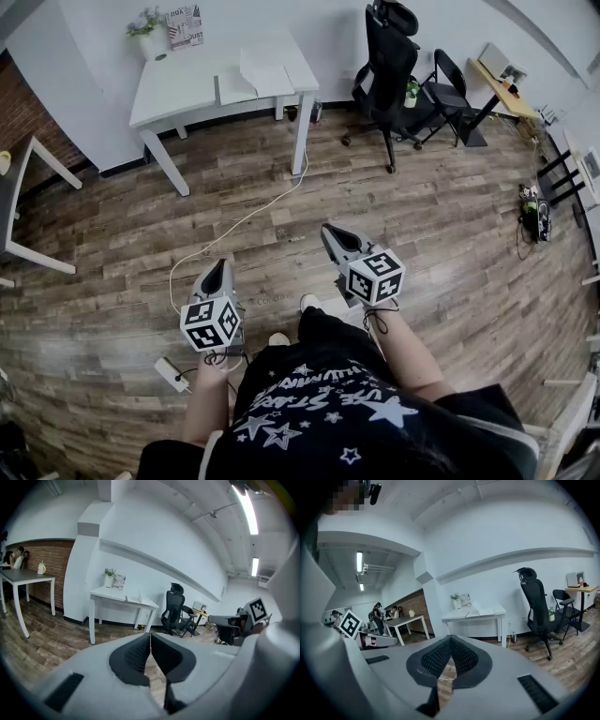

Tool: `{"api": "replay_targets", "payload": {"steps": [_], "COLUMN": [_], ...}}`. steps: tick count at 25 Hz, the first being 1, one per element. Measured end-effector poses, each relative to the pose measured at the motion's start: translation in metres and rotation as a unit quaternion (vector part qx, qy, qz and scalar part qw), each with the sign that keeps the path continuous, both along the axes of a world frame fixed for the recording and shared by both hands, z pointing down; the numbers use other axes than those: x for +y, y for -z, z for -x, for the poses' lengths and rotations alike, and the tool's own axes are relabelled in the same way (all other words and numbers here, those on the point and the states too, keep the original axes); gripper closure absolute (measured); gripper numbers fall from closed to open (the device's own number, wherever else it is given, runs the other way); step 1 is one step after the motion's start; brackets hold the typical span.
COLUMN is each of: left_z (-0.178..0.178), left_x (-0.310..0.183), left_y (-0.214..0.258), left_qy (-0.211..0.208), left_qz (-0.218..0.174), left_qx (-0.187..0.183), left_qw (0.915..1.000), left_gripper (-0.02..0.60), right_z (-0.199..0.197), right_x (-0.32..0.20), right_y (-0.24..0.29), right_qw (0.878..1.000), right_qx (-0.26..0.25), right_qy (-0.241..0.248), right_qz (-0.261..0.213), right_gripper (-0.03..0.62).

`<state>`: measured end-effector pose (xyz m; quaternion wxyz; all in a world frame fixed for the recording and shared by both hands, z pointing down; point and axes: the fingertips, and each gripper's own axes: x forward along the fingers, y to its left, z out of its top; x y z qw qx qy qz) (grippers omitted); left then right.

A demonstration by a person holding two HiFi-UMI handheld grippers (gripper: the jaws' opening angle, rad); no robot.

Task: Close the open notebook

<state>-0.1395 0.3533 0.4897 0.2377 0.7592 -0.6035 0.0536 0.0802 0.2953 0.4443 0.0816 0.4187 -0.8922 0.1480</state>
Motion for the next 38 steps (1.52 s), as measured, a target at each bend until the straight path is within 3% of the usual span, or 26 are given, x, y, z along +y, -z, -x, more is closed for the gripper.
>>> {"api": "replay_targets", "payload": {"steps": [5,10,16,24,30,31,33,38], "left_z": [-0.001,-0.006,-0.002,0.011,0.007,0.006,0.005,0.007], "left_x": [-0.005,0.004,0.028,0.029,0.013,0.01,0.002,-0.036], "left_y": [0.014,0.015,-0.001,0.015,0.02,0.02,0.018,0.012], "left_qy": [0.003,-0.011,-0.015,-0.008,-0.012,-0.01,-0.006,0.009], "left_qz": [-0.013,-0.022,-0.003,-0.027,-0.038,-0.037,-0.033,-0.021], "left_qx": [-0.005,-0.033,-0.021,-0.02,-0.006,-0.004,-0.001,-0.003], "left_qw": [0.9999,0.9992,0.9997,0.9994,0.9992,0.9993,0.9994,0.9997], "left_gripper": [0.556,0.557,0.556,0.555,0.548,0.524,0.382,0.339], "right_z": [-0.007,-0.001,0.008,0.005,0.001,0.001,0.002,0.008], "right_x": [-0.005,0.007,0.027,0.037,0.017,0.011,-0.002,-0.052], "right_y": [0.011,0.008,-0.002,0.0,-0.01,-0.012,-0.015,-0.013], "right_qw": [1.0,1.0,1.0,1.0,0.999,0.999,0.999,0.999], "right_qx": [0.005,0.008,0.015,-0.009,-0.027,-0.028,-0.032,-0.041], "right_qy": [0.0,0.005,0.012,-0.01,-0.019,-0.019,-0.014,0.002], "right_qz": [-0.007,-0.004,0.004,0.002,0.009,0.011,0.013,0.01], "right_gripper": [0.59,0.591,0.591,0.589,0.589,0.589,0.589,0.589]}}
